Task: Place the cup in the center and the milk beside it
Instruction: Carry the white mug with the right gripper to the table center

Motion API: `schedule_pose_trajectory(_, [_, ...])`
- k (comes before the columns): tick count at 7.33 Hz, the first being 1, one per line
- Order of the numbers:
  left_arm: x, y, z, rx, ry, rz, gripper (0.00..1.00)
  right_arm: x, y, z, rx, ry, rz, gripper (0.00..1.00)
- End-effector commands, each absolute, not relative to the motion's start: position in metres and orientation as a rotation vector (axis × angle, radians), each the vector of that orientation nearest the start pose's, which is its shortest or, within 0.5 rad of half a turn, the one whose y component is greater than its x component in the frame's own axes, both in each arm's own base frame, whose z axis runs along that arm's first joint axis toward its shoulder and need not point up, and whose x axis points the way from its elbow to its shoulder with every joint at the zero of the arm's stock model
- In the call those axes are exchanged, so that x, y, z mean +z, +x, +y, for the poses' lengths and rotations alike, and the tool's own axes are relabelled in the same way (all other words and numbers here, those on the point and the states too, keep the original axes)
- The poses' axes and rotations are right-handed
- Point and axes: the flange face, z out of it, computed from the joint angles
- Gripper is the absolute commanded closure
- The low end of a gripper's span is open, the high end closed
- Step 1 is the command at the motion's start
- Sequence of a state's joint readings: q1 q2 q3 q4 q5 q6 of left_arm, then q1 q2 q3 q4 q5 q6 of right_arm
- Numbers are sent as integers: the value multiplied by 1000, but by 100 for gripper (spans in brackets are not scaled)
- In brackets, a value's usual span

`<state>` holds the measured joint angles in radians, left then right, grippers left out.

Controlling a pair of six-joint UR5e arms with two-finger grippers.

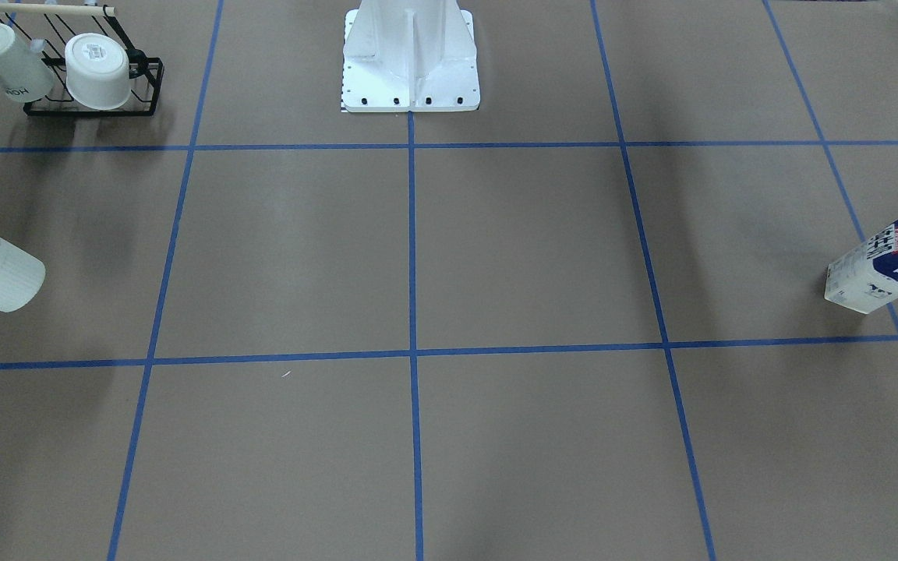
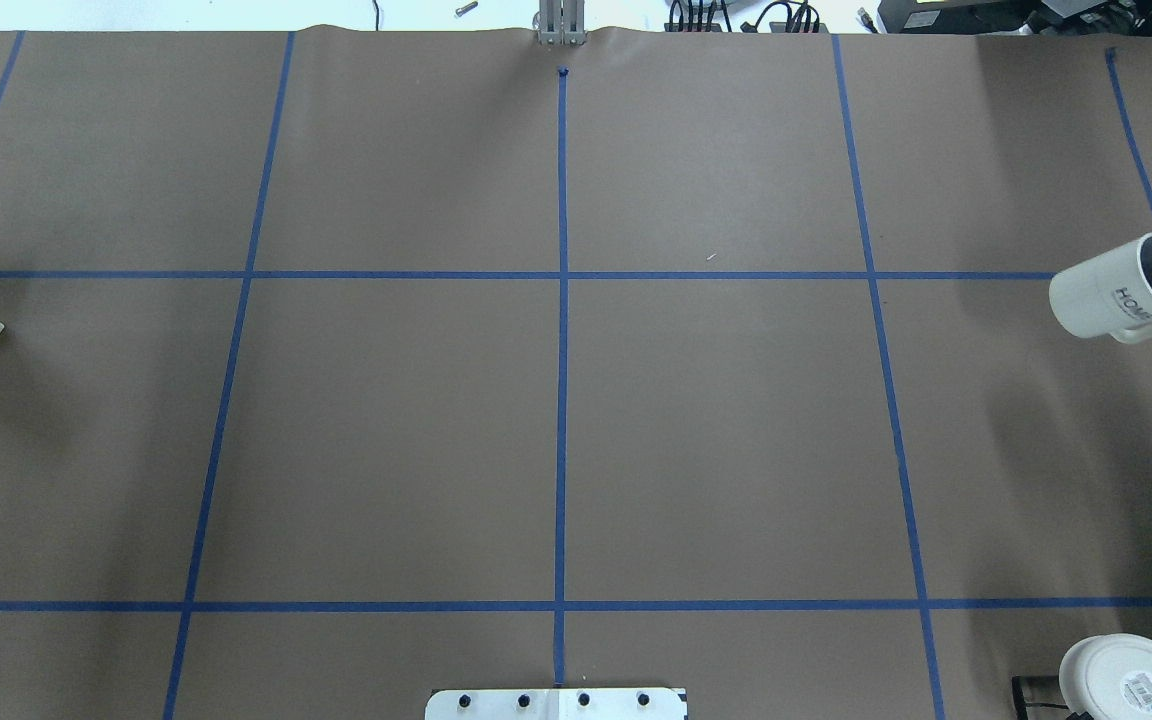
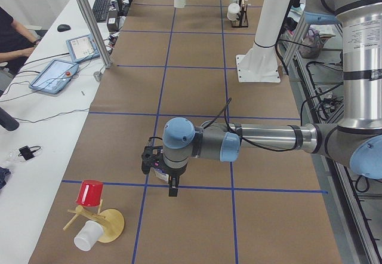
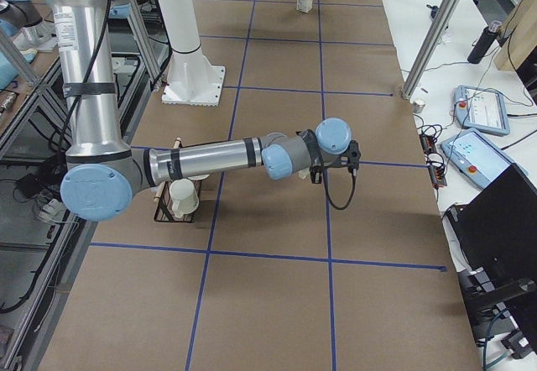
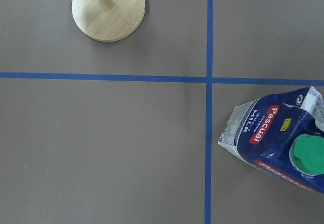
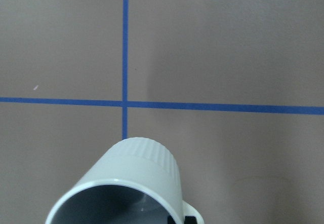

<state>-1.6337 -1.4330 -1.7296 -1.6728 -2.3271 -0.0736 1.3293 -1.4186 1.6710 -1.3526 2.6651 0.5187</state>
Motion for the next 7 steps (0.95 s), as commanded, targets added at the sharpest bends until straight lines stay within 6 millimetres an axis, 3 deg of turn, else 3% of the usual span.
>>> schedule_pose_trajectory(1, [644, -93, -440, -83, 113, 756, 2, 367, -191, -582, 21, -29, -1133, 100])
schedule_pose_trajectory(2, [655, -93, -440, -78, 126, 756, 2, 333, -255, -577, 15, -24, -1094, 100])
schedule_pose_trajectory(3, [665, -93, -441, -75, 137, 756, 2, 311, -313, -566, -15, 1, -1024, 100])
schedule_pose_trajectory(4, [664, -93, -441, -74, 140, 757, 2, 274, -369, -558, -46, 2, -952, 100])
schedule_pose_trajectory(5, [664, -93, -441, -75, 139, 757, 2, 238, -405, -564, -52, 6, -896, 100])
schedule_pose_trajectory(7, [666, -91, -441, -75, 134, 777, 2, 220, -459, -581, -74, -31, -869, 100])
